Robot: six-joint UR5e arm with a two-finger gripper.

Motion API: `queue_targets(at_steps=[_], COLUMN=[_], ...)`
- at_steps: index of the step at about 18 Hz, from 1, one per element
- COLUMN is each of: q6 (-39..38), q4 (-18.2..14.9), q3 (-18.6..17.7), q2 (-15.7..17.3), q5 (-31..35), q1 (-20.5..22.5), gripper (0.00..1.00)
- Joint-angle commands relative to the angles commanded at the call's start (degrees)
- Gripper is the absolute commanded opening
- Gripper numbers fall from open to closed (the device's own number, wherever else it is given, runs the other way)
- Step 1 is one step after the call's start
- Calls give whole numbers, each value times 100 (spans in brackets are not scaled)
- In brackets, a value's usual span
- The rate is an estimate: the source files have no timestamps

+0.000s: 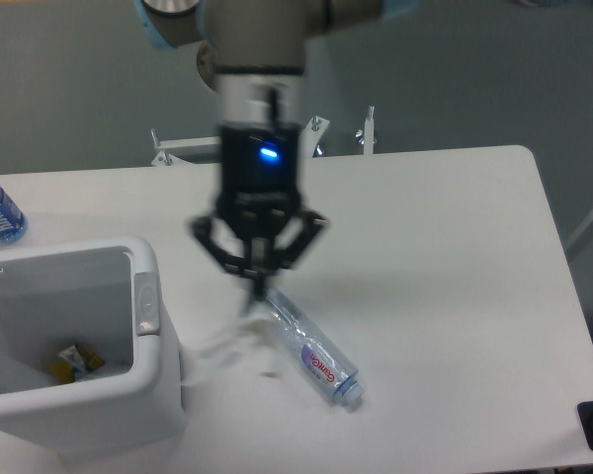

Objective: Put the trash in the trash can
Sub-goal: 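Carry the white paper over the white bin and release it, then move the gripper back down to the cap end of the water bottle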

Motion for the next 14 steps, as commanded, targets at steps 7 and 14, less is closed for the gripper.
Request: queue_targets(at_steps=[7,14], q6=[53,-105], q4=[17,-9], q3=[-291,-404], q2=[18,17], q5=[-61,-79], q1=[-424,-73], gripper=[64,100])
